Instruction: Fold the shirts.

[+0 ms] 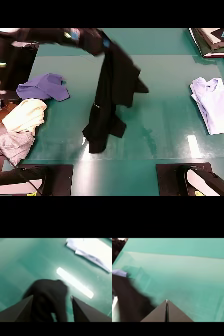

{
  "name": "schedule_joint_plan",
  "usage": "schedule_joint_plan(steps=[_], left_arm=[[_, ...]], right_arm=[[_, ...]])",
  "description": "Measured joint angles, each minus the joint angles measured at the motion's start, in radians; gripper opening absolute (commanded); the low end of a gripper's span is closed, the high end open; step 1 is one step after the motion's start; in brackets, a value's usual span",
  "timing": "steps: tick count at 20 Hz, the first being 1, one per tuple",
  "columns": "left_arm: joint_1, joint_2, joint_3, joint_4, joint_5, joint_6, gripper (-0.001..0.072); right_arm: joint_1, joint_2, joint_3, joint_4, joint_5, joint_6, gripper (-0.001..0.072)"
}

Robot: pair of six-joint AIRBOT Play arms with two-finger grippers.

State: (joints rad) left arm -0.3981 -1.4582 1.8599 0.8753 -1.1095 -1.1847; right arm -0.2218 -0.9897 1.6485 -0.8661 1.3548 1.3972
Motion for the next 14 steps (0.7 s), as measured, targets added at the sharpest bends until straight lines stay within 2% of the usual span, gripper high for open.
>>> schedule_joint_plan(steps=[3, 8, 11, 14], left_arm=[[0.075, -0.041, -0.01, 0.033, -0.082, -0.071, 0.0572], [0.233, -0.035, -0.119, 0.063, -0.326, -0.133, 0.0571], [0.266, 0.038, -0.358, 0.062, -0.335, -0.13, 0.0572], [0.28, 0.131, -0.658, 0.065, -0.262, -0.101, 0.0572]], right_arm=[[-0.003, 0.0, 0.0, 0.0, 0.019, 0.0, 0.0015], [-0.003, -0.001, 0.0, 0.0, 0.029, 0.0, 0.0015], [-0.003, -0.003, 0.0, 0.0, 0.031, 0.0, 0.0015], [-0.003, -0.013, -0.001, 0.0, 0.033, 0.0, 0.0015]])
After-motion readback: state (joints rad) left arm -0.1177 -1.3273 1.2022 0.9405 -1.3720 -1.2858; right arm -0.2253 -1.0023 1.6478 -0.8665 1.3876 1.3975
